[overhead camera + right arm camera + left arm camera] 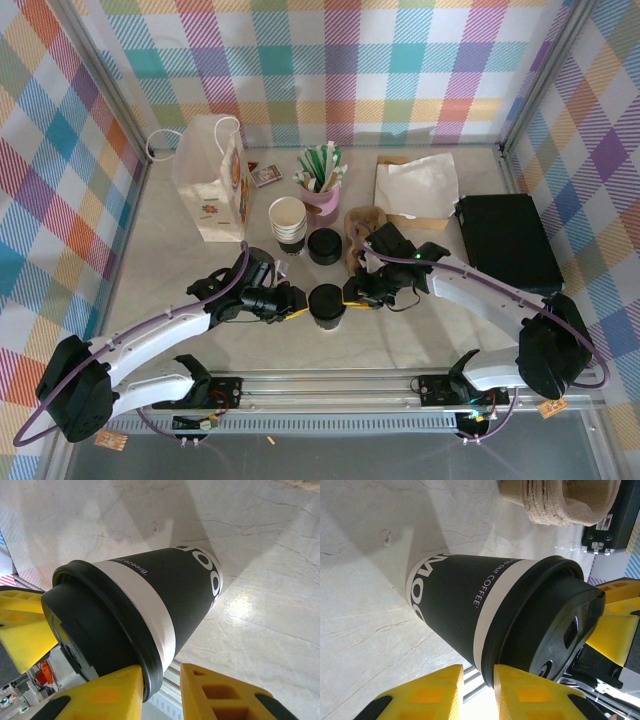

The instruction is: Pack the takeout coffee

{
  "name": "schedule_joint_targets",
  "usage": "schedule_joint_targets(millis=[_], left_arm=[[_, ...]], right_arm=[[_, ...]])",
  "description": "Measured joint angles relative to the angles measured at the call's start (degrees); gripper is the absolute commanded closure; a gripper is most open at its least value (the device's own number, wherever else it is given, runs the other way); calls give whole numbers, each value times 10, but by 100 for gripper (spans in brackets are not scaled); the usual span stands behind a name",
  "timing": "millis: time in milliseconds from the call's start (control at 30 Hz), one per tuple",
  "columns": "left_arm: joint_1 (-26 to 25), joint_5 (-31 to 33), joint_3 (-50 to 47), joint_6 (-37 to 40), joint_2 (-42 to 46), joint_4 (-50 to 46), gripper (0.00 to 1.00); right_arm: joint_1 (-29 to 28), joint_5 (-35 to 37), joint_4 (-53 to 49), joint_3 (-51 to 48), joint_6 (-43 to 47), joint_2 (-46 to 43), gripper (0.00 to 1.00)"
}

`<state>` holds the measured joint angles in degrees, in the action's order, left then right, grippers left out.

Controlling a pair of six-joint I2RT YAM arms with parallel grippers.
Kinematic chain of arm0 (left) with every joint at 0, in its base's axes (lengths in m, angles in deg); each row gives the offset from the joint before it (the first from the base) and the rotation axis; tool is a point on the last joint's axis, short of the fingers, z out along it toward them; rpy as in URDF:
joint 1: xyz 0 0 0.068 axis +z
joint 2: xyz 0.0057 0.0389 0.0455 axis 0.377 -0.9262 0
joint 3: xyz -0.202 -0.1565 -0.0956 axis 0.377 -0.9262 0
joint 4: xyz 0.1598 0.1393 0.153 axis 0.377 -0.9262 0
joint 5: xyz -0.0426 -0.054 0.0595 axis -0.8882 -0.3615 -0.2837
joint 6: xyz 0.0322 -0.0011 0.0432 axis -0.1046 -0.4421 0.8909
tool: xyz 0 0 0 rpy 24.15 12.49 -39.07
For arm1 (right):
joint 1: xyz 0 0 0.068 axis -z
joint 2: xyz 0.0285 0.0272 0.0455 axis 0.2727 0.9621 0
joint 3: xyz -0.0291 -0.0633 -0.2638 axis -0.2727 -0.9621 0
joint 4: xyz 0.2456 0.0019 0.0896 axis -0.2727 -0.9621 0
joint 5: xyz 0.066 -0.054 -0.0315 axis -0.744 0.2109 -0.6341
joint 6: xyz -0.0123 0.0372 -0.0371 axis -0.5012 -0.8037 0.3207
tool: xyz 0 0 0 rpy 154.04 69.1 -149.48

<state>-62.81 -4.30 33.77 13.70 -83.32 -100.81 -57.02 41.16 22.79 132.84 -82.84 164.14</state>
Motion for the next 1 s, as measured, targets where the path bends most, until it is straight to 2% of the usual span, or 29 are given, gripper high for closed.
schedule_joint_targets(millis=[1000], left_arm=[[0, 0, 0, 0, 0, 3, 76]], right_arm=[[25, -43, 24, -19, -14, 18, 74]])
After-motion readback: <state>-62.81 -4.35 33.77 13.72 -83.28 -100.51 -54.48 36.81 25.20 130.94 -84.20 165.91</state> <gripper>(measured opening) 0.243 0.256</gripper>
